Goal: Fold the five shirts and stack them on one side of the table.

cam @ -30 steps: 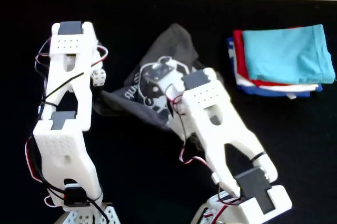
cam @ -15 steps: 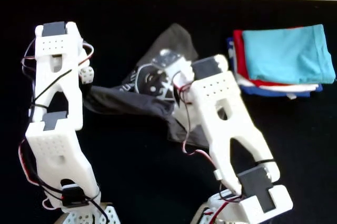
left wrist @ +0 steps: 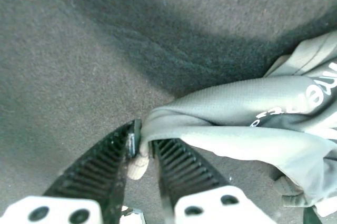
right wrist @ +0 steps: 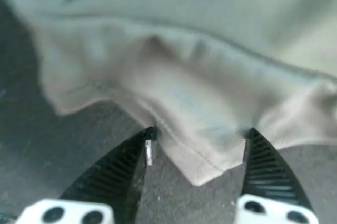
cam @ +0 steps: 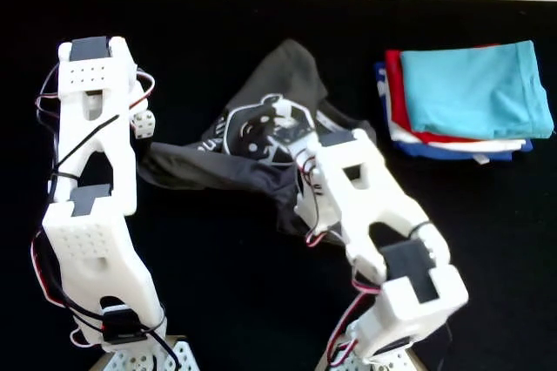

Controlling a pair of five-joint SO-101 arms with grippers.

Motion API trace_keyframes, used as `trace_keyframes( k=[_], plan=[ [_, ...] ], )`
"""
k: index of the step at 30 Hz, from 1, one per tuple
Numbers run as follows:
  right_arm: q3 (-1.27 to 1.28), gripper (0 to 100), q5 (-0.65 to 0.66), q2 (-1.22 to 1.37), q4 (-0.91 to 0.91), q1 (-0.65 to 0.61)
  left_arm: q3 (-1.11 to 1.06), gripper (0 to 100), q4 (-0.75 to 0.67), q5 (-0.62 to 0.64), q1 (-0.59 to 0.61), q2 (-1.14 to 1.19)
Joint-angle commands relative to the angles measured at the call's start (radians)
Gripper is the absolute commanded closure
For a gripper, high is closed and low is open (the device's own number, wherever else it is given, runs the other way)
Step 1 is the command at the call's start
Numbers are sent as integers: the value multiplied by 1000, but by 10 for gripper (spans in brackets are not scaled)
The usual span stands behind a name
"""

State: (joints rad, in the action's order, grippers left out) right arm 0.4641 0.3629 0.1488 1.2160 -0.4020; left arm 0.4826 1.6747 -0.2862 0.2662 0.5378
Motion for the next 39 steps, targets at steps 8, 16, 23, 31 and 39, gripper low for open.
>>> trace_keyframes(
  k=[8, 16, 23, 31, 39],
  plan=[
    [-12, 992, -9, 79, -88, 114, 36, 991, -6, -3, 16, -45],
    [-38, 993, -23, -36, -87, 199, 41, 991, 14, -2, 12, 19],
    [-39, 993, -103, -466, -85, 243, 74, 991, 80, -3, -1, -91],
    [-136, 993, -52, -727, -87, 263, 70, 991, 77, -6, -1, -427],
    [-513, 993, -46, -769, -85, 358, 76, 991, 37, -5, -10, -687]
  ],
)
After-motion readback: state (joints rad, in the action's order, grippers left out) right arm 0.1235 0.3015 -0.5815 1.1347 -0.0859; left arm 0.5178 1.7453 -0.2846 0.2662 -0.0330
